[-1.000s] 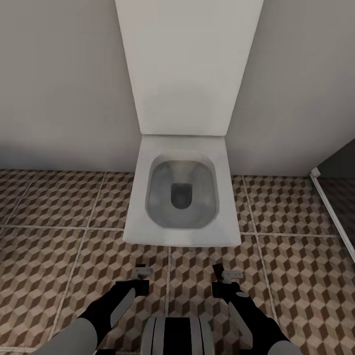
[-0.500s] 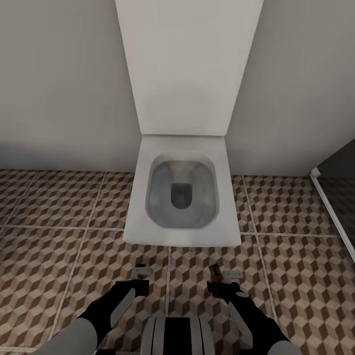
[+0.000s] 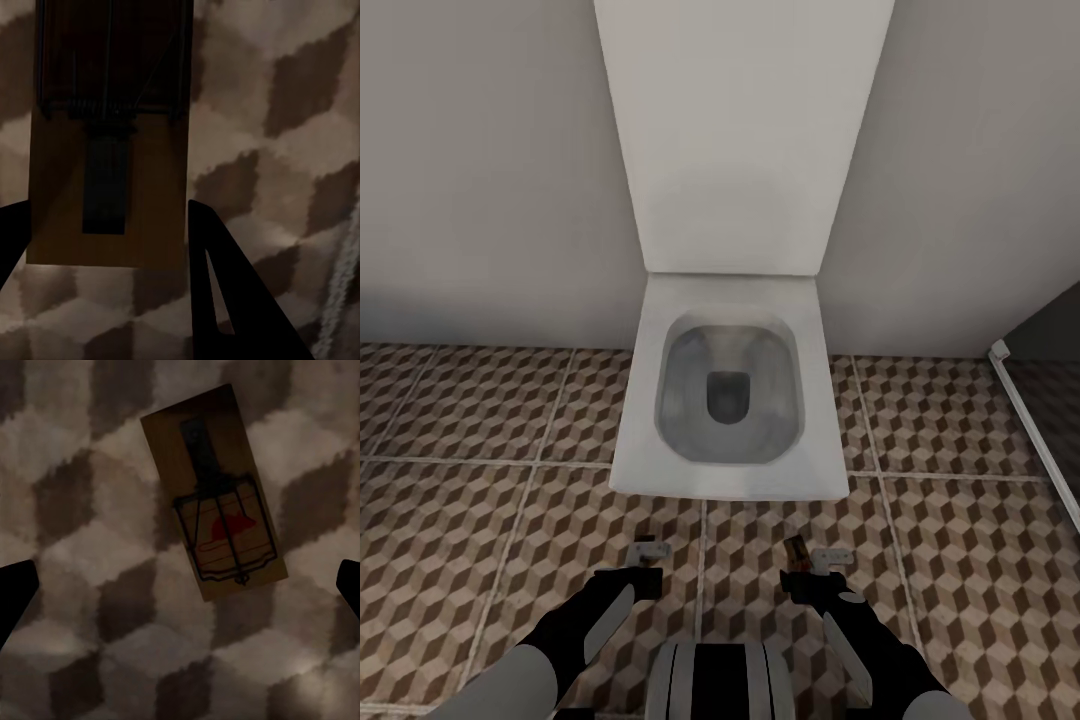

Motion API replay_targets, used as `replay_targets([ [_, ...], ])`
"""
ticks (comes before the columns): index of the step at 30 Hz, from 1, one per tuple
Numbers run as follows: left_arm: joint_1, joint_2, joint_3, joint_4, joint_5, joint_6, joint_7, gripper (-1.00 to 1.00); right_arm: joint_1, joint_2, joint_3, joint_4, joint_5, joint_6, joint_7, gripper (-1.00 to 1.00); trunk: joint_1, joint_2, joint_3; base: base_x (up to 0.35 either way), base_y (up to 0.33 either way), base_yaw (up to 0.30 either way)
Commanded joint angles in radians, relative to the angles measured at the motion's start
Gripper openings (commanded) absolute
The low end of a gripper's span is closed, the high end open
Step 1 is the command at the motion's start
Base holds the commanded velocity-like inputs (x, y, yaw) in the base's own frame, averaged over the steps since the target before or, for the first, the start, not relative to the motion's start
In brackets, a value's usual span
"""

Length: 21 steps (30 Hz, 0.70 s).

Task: Take the four mousetraps from the cabinet in the bathroom and place them on the bathroom floor. Make sure all four end up on the same floor surface, and ensure that at least two of them are either under or directly next to the same bathroom sink.

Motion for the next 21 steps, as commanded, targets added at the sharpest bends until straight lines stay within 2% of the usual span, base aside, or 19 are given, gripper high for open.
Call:
replay_targets([
  [1, 0.0, 0.001, -0.006, -0.002, 0.007, 0.003, 0.011, -1.0, 0.0, -0.001, 0.005, -0.002, -0.01, 0.004, -0.009, 1.0, 0.0, 0.0, -0.001, 0.0, 0.0, 0.0],
  [8, -0.001, 0.001, -0.006, -0.002, 0.008, 0.003, 0.011, -1.0, 0.0, -0.001, 0.006, -0.002, -0.01, 0.004, -0.009, 1.0, 0.0, 0.0, -0.001, 0.0, 0.0, 0.0],
  [15, 0.0, 0.001, -0.006, -0.001, 0.008, 0.003, 0.011, -1.0, 0.0, -0.001, 0.005, -0.002, -0.01, 0.004, -0.009, 1.0, 0.003, -0.002, -0.028, 0.0, 0.0, 0.0],
  [21, -0.001, 0.001, -0.006, -0.001, 0.007, 0.003, 0.011, -1.0, 0.0, -0.001, 0.005, -0.002, -0.01, 0.004, -0.009, 1.0, 0.003, -0.002, -0.028, 0.0, 0.0, 0.0],
])
